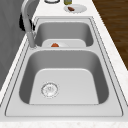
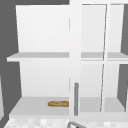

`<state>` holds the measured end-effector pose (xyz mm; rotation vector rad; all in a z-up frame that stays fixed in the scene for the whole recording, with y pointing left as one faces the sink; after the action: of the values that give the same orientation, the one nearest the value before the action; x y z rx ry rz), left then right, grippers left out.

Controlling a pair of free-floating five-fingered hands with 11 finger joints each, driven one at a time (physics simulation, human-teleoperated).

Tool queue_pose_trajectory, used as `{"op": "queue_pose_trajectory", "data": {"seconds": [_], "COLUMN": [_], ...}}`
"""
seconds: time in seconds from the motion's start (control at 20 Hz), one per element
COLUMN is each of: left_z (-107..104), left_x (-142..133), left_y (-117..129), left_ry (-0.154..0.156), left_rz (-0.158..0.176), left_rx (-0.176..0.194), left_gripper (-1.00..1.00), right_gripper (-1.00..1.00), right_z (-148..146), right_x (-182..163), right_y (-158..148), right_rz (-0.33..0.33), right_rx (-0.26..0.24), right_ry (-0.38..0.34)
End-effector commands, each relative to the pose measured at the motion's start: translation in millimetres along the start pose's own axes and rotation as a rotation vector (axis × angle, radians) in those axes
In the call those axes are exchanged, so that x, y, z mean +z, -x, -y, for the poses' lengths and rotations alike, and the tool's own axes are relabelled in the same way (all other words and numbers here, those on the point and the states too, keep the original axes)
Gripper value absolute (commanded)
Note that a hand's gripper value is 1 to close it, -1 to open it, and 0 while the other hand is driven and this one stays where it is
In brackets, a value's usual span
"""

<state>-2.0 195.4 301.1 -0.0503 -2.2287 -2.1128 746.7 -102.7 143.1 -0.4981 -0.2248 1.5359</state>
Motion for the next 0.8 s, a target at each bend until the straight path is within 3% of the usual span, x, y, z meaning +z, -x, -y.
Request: {"op": "queue_pose_trajectory", "data": {"seconds": [0.0,0.15,0.2,0.45,0.75], "left_z": [0.0,0.0,0.0,0.0,0.0], "left_x": [0.0,0.0,0.0,0.0,0.0], "left_y": [0.0,0.0,0.0,0.0,0.0], "left_ry": [0.0,0.0,0.0,0.0,0.0], "left_rz": [0.0,0.0,0.0,0.0,0.0], "left_rx": [0.0,0.0,0.0,0.0,0.0], "left_gripper": [0.0,0.0,0.0,0.0,0.0], "right_gripper": [1.0,1.0,-1.0,-1.0,-1.0], "right_z": [-2.3,-8.2,-12.1,-15.1,-13.7], "right_x": [-0.1,-0.9,0.3,2.1,3.1], "right_y": [-11.6,-6.6,-1.0,15.9,22.4], "right_rz": [-0.012,0.001,0.005,0.027,0.062], "right_rx": [0.007,0.004,0.002,-0.069,-0.043], "right_ry": [-0.007,-0.001,0.01,0.064,-0.01]}}
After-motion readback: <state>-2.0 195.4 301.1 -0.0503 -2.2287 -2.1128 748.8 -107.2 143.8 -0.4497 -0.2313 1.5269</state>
